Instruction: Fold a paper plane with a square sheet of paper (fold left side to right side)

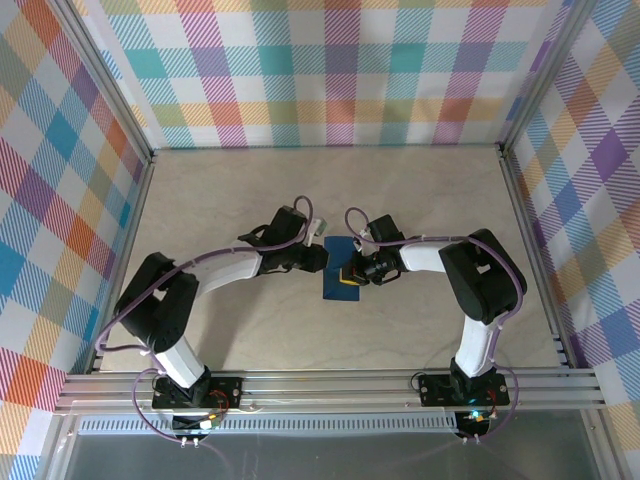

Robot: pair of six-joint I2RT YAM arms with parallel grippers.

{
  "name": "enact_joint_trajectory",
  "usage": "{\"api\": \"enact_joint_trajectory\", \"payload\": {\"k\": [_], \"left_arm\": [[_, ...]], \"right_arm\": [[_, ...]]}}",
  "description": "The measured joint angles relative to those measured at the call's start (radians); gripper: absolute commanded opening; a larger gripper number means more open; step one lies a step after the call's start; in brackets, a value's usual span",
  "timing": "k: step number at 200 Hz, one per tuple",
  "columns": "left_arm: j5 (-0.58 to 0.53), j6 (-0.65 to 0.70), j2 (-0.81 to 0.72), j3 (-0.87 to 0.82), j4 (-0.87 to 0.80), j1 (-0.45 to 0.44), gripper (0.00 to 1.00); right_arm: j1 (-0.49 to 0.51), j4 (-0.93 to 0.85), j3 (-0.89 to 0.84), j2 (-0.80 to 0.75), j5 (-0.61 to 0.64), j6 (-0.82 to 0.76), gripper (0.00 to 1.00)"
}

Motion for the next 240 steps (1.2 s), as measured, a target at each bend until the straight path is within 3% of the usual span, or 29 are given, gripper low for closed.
{"api": "enact_joint_trajectory", "payload": {"k": [46,101,179,240], "left_arm": [[0.122,-0.069,-0.038,-0.100,0.048,-0.002,0.05],[0.223,-0.146,0.048,-0.127,0.147,-0.026,0.02],[0.232,-0.141,0.134,-0.098,0.148,-0.050,0.01],[0.172,-0.115,0.140,-0.080,0.111,-0.056,0.00]], "right_arm": [[0.000,0.004,-0.002,-0.002,0.000,0.000,0.00],[0.000,0.003,-0.003,-0.002,0.000,0.003,0.00],[0.000,0.002,-0.003,-0.002,0.000,0.003,0.00],[0.000,-0.006,-0.001,-0.002,0.002,0.000,0.00]]}}
